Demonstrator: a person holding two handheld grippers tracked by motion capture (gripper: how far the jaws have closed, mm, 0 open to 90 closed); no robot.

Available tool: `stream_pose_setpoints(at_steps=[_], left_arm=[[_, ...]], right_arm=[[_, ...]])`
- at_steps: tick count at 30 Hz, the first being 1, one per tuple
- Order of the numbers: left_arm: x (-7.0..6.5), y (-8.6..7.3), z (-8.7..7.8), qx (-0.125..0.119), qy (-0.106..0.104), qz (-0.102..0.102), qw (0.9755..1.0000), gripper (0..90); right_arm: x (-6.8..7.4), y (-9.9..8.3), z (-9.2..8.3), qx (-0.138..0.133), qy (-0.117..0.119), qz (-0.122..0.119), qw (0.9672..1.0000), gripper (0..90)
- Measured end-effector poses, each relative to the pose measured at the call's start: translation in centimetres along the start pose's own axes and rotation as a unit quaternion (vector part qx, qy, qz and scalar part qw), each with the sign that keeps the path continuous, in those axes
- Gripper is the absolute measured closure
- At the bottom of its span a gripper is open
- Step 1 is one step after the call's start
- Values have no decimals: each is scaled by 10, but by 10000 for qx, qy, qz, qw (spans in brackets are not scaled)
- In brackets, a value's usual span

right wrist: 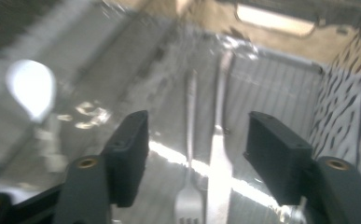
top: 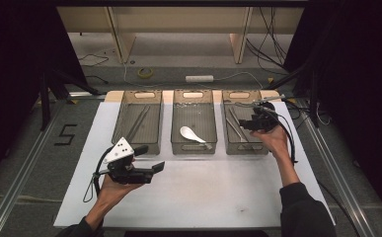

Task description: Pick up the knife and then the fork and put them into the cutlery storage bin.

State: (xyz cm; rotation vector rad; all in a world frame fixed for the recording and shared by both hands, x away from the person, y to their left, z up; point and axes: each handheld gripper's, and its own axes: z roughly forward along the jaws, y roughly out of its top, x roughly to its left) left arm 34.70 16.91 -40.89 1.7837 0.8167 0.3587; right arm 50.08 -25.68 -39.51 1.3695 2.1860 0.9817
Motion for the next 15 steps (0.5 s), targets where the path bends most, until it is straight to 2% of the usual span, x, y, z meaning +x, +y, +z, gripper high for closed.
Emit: stream_pose_setpoints(at_steps=[5,11,14,15], left_arm=[[1,-1,0,17,-21,-51,10000,160],[1,-1,-1,28,-53,-107,9999,160],[2,-2,0,37,-78,-145,9999,158],[1,-2,-1,32,-84,-154,9998,159]], right_arm=[[20,-13,-35,-373,332,-218,9985,321],[50,-45,-67,-692,695,-493,9940,294],[63,-63,-78,-881,848,-515,9912,276],[66,-69,-80,-968,931,-457,9899,276]])
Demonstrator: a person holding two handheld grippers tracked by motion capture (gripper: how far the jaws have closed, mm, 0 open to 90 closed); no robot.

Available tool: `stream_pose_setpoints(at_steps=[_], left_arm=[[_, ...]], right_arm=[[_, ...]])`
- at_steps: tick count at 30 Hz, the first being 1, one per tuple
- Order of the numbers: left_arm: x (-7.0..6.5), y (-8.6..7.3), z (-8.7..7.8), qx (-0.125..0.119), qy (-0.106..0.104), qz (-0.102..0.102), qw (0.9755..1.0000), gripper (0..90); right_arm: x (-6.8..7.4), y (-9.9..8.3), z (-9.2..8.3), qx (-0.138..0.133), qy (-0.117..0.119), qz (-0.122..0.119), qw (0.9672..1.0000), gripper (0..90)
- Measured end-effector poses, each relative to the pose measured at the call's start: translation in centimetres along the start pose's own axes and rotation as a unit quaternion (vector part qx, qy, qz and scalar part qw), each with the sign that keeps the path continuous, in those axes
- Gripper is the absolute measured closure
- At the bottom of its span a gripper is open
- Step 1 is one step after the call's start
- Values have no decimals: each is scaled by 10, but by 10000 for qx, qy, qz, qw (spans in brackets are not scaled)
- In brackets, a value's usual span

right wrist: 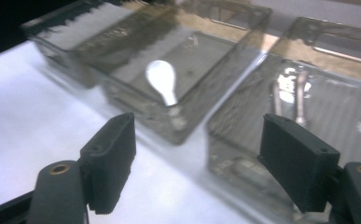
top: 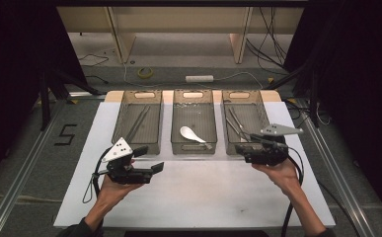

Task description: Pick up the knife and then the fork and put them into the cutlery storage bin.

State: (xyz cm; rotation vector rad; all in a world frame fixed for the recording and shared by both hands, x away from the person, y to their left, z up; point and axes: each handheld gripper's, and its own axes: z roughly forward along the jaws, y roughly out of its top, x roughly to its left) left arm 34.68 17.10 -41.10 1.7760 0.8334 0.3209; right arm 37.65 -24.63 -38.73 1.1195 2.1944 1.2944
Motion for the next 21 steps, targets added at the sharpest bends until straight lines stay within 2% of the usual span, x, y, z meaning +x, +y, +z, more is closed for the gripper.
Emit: stream_pose_setpoints(at_steps=[4,9,16,21], left_arm=[[0,-1,-1,-22,-52,-102,9999,158],[0,-2,-3,-33,-82,-72,9999,158],[-3,-3,-4,-20,-132,-64,9999,157],[-5,-4,-5,-19,-178,-52,9998,157]], right_arm=[[13,-20,-10,-284,190,161,9993,265],[21,-40,-17,-483,322,237,9980,253],[29,-53,-30,-806,347,238,9959,245],[30,-62,-32,-825,314,278,9957,240]])
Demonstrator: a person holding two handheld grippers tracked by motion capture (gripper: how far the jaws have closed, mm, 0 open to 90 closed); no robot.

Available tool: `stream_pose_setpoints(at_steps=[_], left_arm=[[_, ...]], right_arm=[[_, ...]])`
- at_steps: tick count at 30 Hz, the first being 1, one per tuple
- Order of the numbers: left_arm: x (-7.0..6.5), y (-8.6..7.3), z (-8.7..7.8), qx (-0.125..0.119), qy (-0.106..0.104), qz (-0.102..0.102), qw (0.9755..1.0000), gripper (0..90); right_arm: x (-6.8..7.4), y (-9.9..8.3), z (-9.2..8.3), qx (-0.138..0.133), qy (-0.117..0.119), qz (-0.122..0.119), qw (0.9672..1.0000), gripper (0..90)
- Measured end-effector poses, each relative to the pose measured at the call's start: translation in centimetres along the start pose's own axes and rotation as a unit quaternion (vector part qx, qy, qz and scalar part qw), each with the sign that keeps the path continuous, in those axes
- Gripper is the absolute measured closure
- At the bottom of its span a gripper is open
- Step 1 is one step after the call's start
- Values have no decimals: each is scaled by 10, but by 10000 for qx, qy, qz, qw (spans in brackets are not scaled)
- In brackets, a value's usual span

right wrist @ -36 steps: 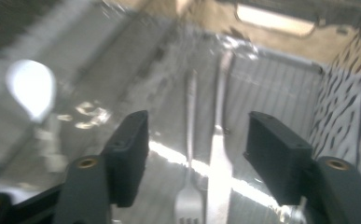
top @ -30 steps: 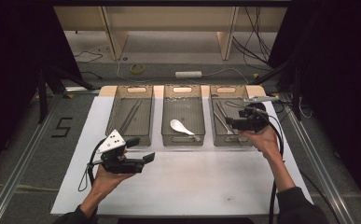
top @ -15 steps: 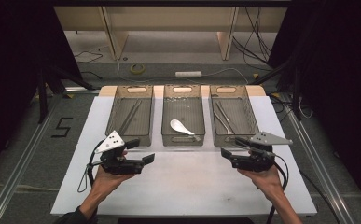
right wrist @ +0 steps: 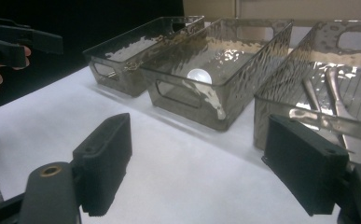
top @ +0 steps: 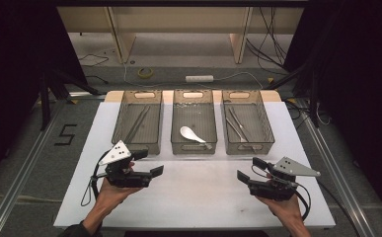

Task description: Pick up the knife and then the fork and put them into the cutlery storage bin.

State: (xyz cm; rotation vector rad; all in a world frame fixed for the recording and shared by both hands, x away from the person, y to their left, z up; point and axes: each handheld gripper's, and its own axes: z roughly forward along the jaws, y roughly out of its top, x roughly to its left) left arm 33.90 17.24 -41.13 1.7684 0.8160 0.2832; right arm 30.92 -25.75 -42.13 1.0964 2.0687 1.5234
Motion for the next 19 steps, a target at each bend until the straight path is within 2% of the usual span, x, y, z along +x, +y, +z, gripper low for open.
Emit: stream_pose_setpoints(at_steps=[6,19], left_arm=[[-1,0,0,-5,27,20,10000,157],[-1,0,1,11,28,36,10000,157]], right_arm=[[0,-3,3,72,-43,-71,9999,231],[2,-3,2,25,-129,-166,9998,205]])
